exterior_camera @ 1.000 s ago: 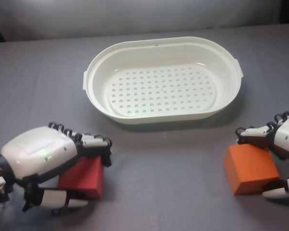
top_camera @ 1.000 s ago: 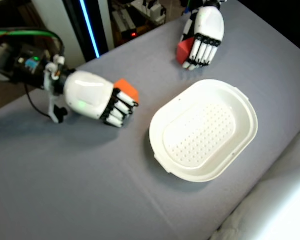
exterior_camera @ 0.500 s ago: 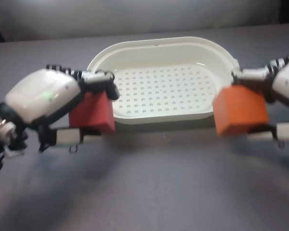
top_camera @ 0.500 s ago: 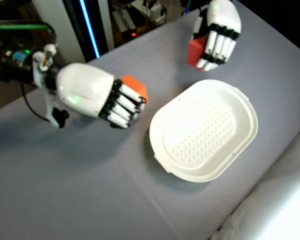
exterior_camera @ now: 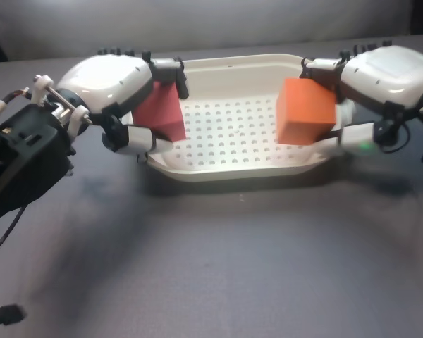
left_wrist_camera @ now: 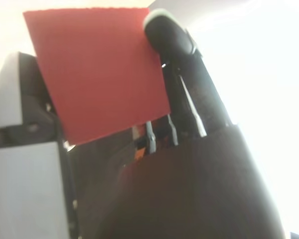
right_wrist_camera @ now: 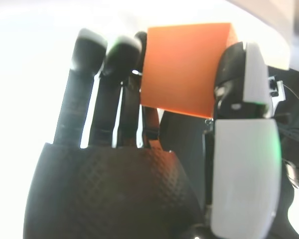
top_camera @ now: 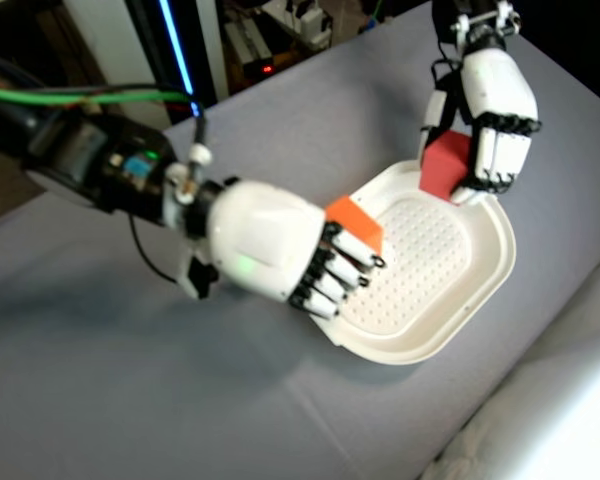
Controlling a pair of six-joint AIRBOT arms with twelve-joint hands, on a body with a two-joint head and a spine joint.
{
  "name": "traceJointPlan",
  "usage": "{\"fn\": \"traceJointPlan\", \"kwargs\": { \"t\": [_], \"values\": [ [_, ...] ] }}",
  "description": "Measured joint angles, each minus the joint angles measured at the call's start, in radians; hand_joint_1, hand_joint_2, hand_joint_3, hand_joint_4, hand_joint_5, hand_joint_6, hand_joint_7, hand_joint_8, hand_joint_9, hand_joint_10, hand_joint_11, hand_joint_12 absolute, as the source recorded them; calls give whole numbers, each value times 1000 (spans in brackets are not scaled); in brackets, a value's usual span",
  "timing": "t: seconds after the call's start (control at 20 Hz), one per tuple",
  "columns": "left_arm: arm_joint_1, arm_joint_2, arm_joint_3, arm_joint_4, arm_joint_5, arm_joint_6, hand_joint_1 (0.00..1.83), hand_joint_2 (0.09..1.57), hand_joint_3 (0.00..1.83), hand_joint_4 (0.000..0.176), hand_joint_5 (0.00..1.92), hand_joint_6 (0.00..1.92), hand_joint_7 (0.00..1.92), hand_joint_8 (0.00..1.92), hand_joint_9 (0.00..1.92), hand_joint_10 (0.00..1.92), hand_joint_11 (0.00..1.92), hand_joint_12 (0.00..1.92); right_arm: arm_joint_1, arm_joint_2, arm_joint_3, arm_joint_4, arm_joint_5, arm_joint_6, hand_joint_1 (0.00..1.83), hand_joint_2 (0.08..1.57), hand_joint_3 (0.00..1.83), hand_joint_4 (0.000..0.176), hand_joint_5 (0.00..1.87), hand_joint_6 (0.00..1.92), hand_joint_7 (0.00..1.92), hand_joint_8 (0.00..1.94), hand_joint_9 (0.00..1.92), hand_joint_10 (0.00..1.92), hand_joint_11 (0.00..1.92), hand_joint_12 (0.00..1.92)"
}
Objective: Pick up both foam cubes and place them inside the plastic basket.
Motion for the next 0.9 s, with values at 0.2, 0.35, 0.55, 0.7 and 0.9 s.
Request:
{"fn": "traceJointPlan", "kwargs": {
  "t": [0.2,0.35,0.55,0.7,0.9],
  "values": [
    [-9,-7,-3,-12,37,43,397,1061,2,69,14,5,7,0,0,19,0,760,8,0,0,3,-19,0,0,1159,0,74,0,0,0,0,0,59,0,1851],
    [29,37,-62,-24,-7,47,425,1017,1,103,0,0,0,0,0,0,0,6,8,29,-54,11,-7,0,0,1160,1,37,0,0,0,0,0,0,0,1142],
    [137,180,-199,-24,-224,29,387,1072,23,103,0,0,0,0,0,0,0,0,-25,178,-216,-32,140,0,0,1174,2,105,0,0,0,0,0,0,0,5],
    [272,236,-253,-77,-441,-84,492,1277,23,28,24,12,0,0,0,0,0,192,-113,288,-320,-17,283,0,0,1227,25,109,0,0,0,0,0,0,0,0],
    [485,241,-306,-148,-739,-249,462,1409,0,79,0,0,0,0,12,19,3,467,-279,401,-469,-14,561,0,101,1253,14,60,0,0,0,0,0,0,0,0]
  ]
}}
